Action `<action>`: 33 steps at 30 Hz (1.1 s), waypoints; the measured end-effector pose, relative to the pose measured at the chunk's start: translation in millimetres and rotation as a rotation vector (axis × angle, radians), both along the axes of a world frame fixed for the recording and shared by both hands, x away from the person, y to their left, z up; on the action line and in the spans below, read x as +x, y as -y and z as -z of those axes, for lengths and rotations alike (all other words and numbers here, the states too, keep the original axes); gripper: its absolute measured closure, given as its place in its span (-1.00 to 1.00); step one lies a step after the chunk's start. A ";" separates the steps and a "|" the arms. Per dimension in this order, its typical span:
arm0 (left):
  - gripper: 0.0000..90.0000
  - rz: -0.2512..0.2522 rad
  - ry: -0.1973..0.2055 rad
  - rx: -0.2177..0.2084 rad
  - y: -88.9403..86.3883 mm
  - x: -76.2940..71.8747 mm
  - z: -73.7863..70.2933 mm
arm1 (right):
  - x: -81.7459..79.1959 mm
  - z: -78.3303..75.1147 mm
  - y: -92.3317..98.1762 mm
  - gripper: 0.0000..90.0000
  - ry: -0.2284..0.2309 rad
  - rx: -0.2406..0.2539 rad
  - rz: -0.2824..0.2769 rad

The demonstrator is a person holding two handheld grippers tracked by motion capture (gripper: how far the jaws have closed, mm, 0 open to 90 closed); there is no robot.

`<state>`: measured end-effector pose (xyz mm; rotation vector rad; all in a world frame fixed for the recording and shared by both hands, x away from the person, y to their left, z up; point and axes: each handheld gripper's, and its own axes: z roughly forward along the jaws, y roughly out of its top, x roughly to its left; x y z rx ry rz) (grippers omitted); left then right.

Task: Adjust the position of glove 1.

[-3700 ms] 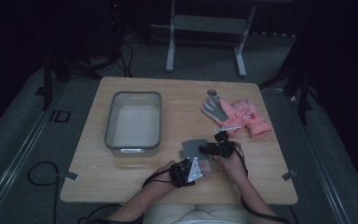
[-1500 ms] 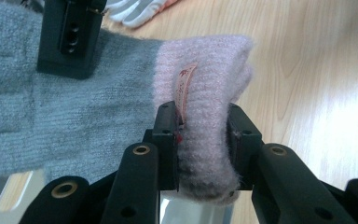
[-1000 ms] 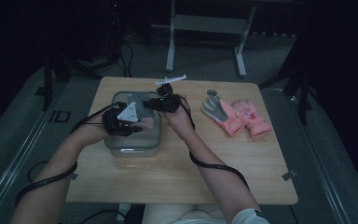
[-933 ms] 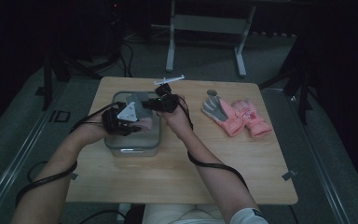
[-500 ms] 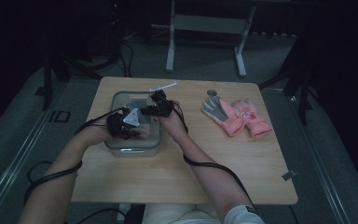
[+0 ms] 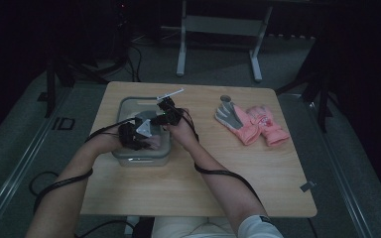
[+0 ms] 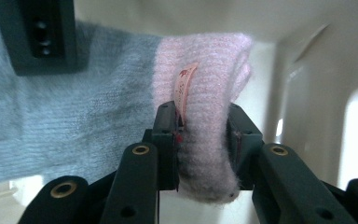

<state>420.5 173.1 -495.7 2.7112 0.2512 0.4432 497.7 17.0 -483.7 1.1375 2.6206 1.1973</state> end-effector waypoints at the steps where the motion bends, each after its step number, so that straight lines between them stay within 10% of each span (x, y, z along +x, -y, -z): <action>1: 0.53 0.001 -0.011 0.020 2.0 1.8 5.2 | 0.4 -0.6 1.2 0.47 -0.001 0.006 0.002; 13: 0.44 -0.010 -0.054 0.037 12.7 9.6 7.5 | -4.4 -13.7 14.9 0.36 0.009 0.077 -0.004; 22: -0.32 -0.153 -0.018 -0.046 8.7 8.3 -14.0 | -6.6 -22.4 41.6 0.22 0.028 0.086 0.008; 33: -0.85 -0.170 -0.015 -0.097 28.4 -1.8 -42.2 | -19.6 -24.7 86.2 -0.37 0.049 0.148 -0.021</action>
